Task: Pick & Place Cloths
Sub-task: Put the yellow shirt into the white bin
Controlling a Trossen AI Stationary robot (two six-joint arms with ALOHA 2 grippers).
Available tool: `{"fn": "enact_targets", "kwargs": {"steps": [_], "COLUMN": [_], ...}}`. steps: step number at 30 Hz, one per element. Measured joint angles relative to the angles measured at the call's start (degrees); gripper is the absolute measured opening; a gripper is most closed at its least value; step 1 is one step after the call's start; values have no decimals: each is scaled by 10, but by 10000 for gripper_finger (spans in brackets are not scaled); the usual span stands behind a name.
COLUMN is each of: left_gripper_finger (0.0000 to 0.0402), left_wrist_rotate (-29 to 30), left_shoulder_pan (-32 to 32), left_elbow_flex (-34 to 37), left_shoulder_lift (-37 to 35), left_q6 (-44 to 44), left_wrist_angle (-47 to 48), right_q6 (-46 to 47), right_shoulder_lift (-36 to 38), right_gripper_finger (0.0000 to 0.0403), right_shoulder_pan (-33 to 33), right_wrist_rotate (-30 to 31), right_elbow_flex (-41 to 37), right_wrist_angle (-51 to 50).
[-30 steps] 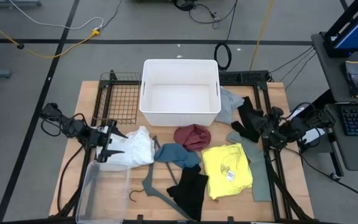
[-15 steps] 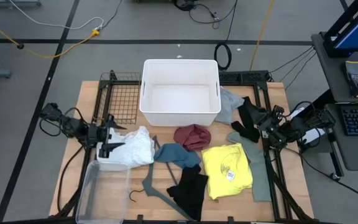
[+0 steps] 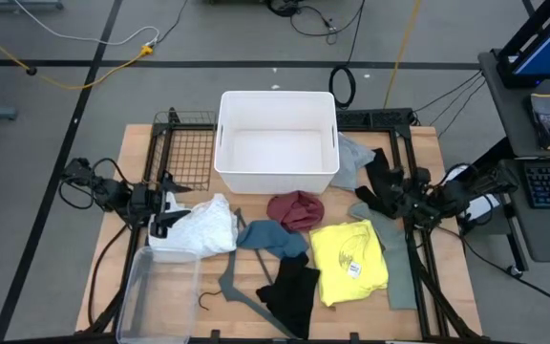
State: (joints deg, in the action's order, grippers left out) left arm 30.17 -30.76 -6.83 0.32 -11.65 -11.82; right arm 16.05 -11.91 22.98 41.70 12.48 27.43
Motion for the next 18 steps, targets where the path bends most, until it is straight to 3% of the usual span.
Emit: {"fn": "enact_targets", "kwargs": {"steps": [8, 14, 18], "left_gripper_finger": [283, 283, 283], "left_wrist_rotate": [0, 0, 0], "left_shoulder_pan": [0, 0, 0], "left_elbow_flex": [0, 0, 0], "left_shoulder_lift": [0, 0, 0], "left_q6": [2, 6, 21], "left_wrist_angle": [0, 0, 0], "right_q6": [121, 253, 342], "right_shoulder_lift": [-164, -308, -388], "right_gripper_finger": [267, 267, 267], "right_shoulder_pan": [31, 34, 33], "right_wrist_rotate": [-31, -149, -233], "right_elbow_flex": [206, 357, 412], "right_wrist_angle": [-340, -608, -758]}}
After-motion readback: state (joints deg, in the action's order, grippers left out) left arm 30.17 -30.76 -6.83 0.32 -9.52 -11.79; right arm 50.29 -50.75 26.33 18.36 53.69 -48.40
